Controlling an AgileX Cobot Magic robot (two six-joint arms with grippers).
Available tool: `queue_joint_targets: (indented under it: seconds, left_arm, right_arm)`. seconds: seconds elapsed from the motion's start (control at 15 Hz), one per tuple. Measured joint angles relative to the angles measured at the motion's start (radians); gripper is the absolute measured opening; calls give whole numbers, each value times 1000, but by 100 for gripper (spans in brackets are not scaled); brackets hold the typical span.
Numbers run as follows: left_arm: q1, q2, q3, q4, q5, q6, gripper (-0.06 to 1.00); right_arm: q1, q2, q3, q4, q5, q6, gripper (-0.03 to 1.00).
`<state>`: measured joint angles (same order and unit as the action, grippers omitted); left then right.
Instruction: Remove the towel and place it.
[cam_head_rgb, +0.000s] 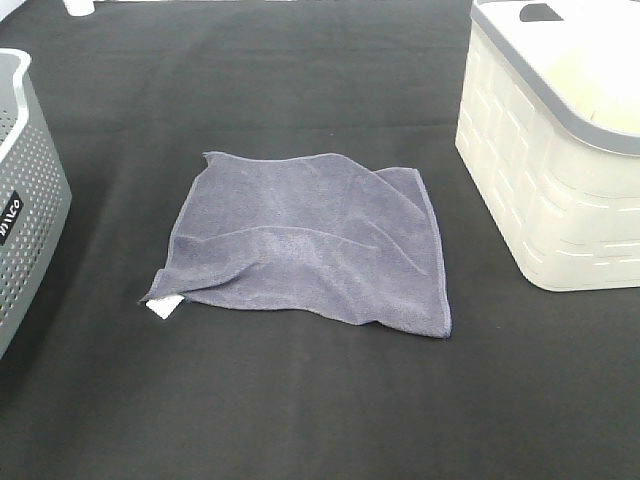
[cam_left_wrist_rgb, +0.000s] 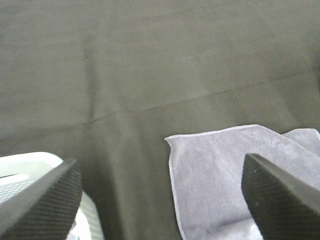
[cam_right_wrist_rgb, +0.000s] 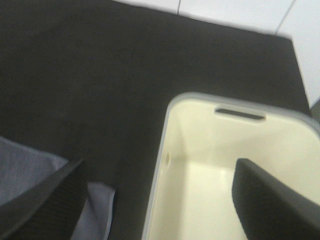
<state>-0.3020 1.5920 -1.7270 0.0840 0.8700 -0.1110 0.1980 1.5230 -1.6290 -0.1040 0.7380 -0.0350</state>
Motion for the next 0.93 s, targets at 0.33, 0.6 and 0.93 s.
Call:
queue_joint_targets:
  seconds: [0.33,0.6,0.93]
  left_arm:
    - [107,-3,-136,-63,250,-1,81]
    - [257,-65,-106,-84,340,15,81]
    - [271,-299,117,-25,342,6,81]
  right_arm:
    - [-7,68,-185,36,356,-9,78]
    - [-7,67,-187,36,472,-27,78]
    - [-7,-78,-15,35,478,-28,78]
